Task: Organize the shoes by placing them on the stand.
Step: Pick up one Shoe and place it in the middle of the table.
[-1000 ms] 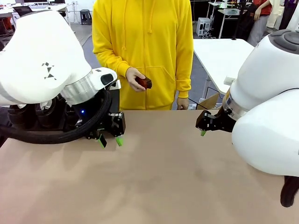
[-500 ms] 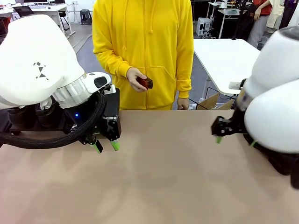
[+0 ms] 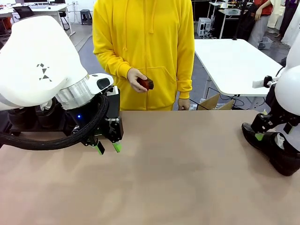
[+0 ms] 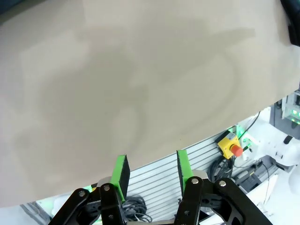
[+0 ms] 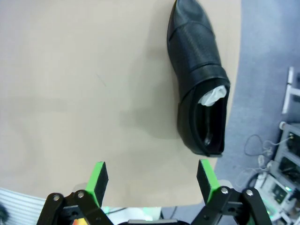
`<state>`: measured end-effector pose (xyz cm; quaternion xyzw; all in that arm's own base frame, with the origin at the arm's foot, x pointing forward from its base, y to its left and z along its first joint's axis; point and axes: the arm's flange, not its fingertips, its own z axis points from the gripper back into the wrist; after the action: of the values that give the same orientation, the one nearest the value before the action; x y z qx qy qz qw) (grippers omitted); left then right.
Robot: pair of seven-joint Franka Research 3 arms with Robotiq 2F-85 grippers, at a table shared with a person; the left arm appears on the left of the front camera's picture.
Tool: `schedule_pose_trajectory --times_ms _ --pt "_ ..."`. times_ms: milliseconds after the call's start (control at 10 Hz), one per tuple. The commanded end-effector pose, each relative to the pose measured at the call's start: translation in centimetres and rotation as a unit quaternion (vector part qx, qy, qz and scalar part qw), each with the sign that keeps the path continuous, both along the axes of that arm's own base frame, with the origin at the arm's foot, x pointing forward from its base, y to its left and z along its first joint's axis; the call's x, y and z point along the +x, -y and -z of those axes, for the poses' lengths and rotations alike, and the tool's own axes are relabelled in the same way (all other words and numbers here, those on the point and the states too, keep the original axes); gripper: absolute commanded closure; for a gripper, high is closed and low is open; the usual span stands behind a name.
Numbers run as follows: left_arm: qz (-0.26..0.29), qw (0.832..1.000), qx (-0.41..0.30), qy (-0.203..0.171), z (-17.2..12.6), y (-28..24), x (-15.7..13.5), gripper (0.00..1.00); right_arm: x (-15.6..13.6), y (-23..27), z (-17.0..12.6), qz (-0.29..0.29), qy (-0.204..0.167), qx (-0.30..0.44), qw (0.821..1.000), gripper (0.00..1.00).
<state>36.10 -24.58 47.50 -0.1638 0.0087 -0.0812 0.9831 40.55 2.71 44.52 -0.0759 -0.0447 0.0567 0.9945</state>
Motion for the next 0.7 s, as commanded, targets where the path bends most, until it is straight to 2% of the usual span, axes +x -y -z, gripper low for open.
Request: schedule_pose_trajectory --times_ms 0,300,500,600 --pt "0.001 1.0 -0.002 0.002 -0.2 -0.1 0.2 0.45 2.0 1.3 0.8 -0.027 -0.03 -0.005 0.999 0.0" --pt "0.001 1.0 -0.002 0.002 -0.2 -0.1 0.2 0.45 3.2 4.1 1.9 0.0 -0.062 0.008 0.998 0.0" --pt "0.001 1.0 -0.002 0.002 -0.2 -0.1 0.2 0.45 4.0 5.5 2.8 -0.004 -0.056 0.099 0.994 0.0" --pt "0.001 1.0 -0.002 0.002 -0.2 -0.1 0.2 0.45 4.3 5.9 4.0 0.005 -0.067 0.116 0.991 0.0"
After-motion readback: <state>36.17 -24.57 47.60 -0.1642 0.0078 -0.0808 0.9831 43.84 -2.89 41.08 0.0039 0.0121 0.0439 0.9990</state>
